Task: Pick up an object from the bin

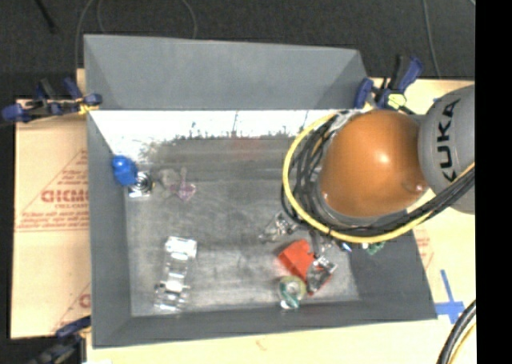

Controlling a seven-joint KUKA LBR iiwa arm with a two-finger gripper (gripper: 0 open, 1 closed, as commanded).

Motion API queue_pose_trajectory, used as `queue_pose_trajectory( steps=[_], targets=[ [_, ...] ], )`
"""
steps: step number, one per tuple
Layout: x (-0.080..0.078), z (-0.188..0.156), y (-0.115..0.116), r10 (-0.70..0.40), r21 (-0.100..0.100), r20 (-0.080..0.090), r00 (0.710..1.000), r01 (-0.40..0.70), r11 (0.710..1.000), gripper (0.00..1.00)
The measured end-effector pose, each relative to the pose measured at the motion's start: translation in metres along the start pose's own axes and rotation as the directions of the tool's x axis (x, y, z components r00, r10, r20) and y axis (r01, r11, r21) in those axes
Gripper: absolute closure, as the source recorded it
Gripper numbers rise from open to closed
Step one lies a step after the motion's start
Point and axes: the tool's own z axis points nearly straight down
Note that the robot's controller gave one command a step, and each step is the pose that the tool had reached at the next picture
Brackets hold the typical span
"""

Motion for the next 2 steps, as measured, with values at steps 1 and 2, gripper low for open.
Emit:
queue_pose_trajectory(
  steps=[1, 2],
  targets=[
    [0.000, 0.090, -0.045, 0.006, -0.006, -0.003, 1.000, -0.006, 1.000, 0.00],
    [0.008, 0.097, -0.120, -0.005, 0.000, -0.001, 1.000, 0.005, 1.000, 0.00]
  ],
)
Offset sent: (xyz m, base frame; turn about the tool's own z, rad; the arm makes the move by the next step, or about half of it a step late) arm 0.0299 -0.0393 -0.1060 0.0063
